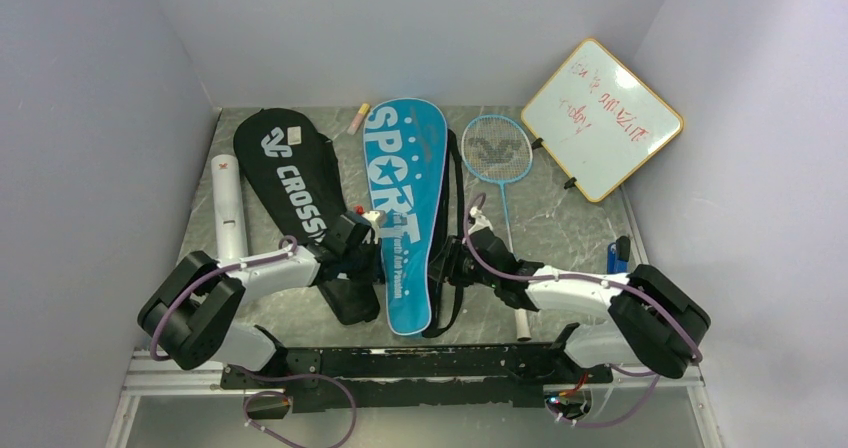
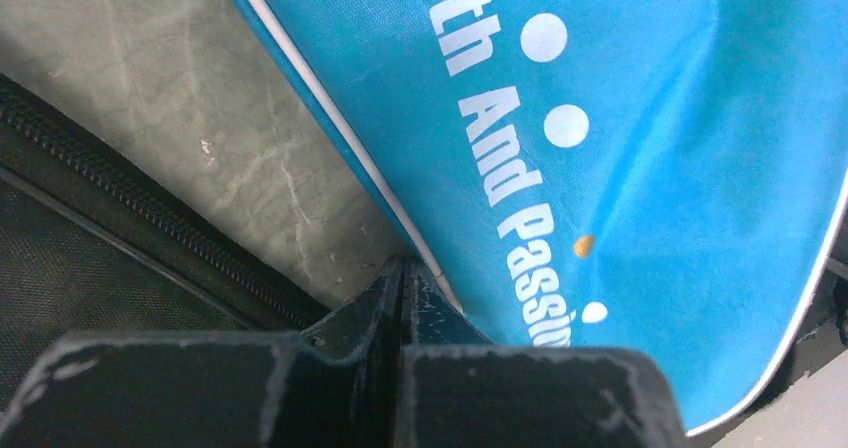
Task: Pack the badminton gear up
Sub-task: Place the racket in the racket bag.
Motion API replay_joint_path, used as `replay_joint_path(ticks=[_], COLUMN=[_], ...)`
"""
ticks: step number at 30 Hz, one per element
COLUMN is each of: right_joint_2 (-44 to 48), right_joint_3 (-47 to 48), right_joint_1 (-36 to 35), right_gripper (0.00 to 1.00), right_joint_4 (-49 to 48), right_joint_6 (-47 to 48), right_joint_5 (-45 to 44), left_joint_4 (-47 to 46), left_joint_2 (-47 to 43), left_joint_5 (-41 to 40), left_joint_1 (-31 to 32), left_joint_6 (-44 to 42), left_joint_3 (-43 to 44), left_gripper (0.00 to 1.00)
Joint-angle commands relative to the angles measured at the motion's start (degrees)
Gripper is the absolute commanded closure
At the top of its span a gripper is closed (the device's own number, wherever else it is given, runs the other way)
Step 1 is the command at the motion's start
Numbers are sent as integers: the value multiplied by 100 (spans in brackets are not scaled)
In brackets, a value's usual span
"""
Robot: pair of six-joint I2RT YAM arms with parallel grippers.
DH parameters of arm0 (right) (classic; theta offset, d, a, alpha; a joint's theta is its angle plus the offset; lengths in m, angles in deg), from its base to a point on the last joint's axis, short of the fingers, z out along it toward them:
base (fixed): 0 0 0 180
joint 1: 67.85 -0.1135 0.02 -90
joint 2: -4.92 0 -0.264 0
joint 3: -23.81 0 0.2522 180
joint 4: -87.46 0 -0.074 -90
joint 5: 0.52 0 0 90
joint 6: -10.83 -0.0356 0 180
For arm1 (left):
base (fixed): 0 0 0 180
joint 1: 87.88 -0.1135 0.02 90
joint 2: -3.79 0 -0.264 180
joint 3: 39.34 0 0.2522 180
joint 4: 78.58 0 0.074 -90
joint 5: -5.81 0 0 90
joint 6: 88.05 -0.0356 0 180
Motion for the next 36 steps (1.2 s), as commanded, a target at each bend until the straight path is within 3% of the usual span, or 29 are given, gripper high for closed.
replay_joint_path(ticks=[1,4,8,13,19,29,33,36], right_joint_2=[168,54,-227,-620,-980,-1943,-1751,-1253], right_joint_3=[-34,16,89,29,-150,342,424,588], right_joint_1=[15,19,18,18,-36,-485,-536,-523], right_gripper=[68,88,100,100,100,100,100,100], right_joint_4=[124,86,-33,-640,-2159,-2540,-2199,-914], right_joint_6=[126,157,166,196,195,-209,-53,231], right_joint_5=[-338,-266,-150,359,1432,1697,1528,714], left_joint_4=[134,63,-10,-28,-186,-341,-136,184], left_joint_2=[-38,28,66,118,206,214,98,-17], left_joint_5=[-104,-31,48,85,257,608,427,-25], left_joint_1=[1,-3,1,0,-3,2,-3,1], left_joint_6=[-101,-102,-94,-123,-187,-148,-175,-205], left_joint_3=[136,129,101,92,48,56,103,197], left_gripper=[95,95,95,95,95,95,95,95])
